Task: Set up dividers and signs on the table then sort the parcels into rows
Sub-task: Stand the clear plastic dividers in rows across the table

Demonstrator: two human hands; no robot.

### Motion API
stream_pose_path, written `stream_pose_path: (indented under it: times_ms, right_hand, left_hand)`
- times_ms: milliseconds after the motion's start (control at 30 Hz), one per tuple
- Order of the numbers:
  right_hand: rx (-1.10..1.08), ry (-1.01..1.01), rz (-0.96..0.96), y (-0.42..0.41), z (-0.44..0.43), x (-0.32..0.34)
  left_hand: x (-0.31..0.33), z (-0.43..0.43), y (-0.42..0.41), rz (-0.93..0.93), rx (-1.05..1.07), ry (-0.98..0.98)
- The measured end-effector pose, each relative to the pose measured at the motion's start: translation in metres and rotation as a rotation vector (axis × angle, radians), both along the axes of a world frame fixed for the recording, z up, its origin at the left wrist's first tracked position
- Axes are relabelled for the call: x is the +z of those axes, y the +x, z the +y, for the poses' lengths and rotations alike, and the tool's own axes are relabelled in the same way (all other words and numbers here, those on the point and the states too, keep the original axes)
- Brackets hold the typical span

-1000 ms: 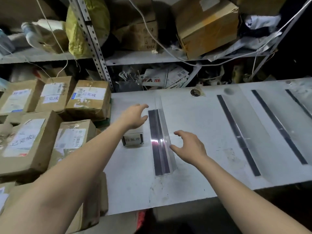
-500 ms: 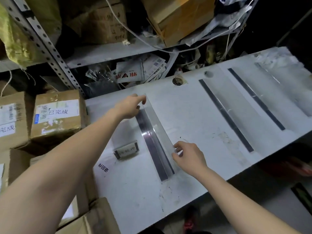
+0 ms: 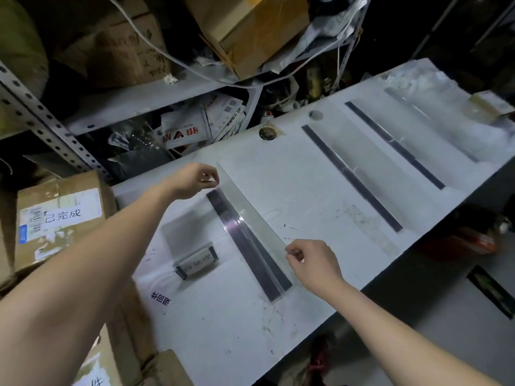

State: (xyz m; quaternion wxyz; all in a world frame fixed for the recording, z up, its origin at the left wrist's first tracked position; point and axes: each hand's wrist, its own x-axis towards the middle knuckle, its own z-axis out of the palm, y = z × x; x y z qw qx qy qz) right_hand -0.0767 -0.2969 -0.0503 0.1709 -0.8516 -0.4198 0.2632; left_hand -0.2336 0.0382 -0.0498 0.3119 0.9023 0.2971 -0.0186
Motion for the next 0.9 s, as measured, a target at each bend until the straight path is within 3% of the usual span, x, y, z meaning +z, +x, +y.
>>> stream_pose_path:
  times_ms: [433, 900]
  right_hand:
    - [-0.032, 0.02, -0.043, 0.043, -0.039, 0.009]
    - [-0.079, 0.036, -0.058, 0.143, -0.091, 0.021]
  left_hand:
    - [0.036, 0.007, 0.039, 0.024, -0.003, 0.017]
    - [0.072, -0.02, 0.137, -0.033, 0.001, 0.121]
